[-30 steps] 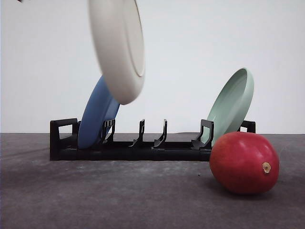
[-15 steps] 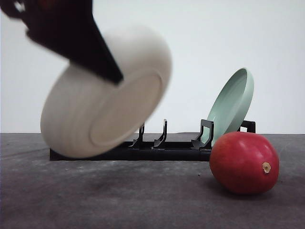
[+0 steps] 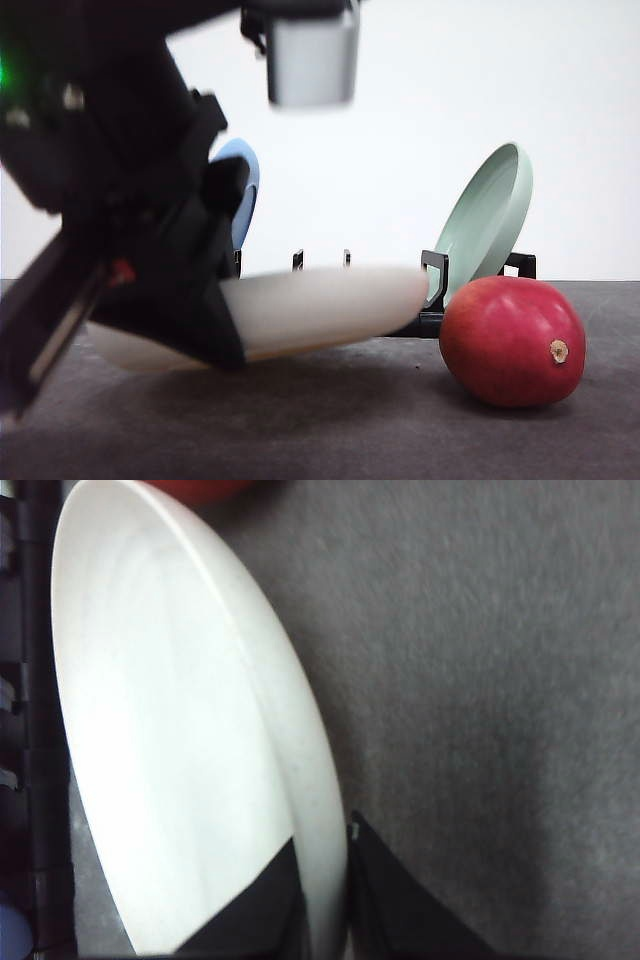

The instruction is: Place pomegranate in white plate

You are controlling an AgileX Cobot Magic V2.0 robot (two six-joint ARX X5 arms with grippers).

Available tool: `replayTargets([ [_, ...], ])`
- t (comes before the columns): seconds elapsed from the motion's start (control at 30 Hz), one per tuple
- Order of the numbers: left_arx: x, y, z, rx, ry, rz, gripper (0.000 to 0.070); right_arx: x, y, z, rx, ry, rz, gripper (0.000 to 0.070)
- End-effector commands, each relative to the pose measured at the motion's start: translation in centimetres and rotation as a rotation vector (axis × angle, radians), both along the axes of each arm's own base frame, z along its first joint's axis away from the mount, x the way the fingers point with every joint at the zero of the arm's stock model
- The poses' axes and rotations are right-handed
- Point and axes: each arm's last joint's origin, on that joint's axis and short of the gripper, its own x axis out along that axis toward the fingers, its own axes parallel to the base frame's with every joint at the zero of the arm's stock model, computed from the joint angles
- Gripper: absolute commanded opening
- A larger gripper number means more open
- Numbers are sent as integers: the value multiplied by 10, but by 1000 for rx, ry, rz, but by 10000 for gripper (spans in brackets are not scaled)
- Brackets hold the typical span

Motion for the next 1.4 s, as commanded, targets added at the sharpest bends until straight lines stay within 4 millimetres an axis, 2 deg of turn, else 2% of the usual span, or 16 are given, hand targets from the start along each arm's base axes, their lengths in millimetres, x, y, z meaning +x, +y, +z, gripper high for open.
replayTargets([
  [0.0,-1,-8,2,-2,-18,-20,6,0,0,4,6,-14,4,379],
  [0.07,-1,-9,0,6,-16,-20,14,0,0,4,6,-14,3,379],
  [0.13,-1,-9,0,4,-15,-18,64,0,0,4,6,-14,4,379],
  [0.17,-1,-9,0,2,-15,-16,101,0,0,4,6,-14,4,379],
  [0.27,0,-9,0,-11,-8,1,270,0,0,4,3,-16,5,379],
  [0.37,0,-10,3,-55,11,51,348,0,0,4,1,-17,7,379],
  [0.47,1,-12,12,-129,65,130,493,0,0,4,1,-17,7,379],
  [0.5,2,-12,17,-148,104,147,512,0,0,4,1,-17,7,379],
  [0.7,15,-2,49,-317,416,265,515,0,0,4,1,-17,7,379],
  [0.8,27,12,62,-456,579,352,515,0,0,4,1,-17,7,379],
  [0.9,41,31,75,-582,657,452,513,0,0,4,1,-17,7,379],
  [1.13,65,81,101,-777,569,643,508,0,0,4,3,-14,7,379],
  [1.37,70,133,123,-930,360,817,505,-1,0,2,31,34,-11,380],
])
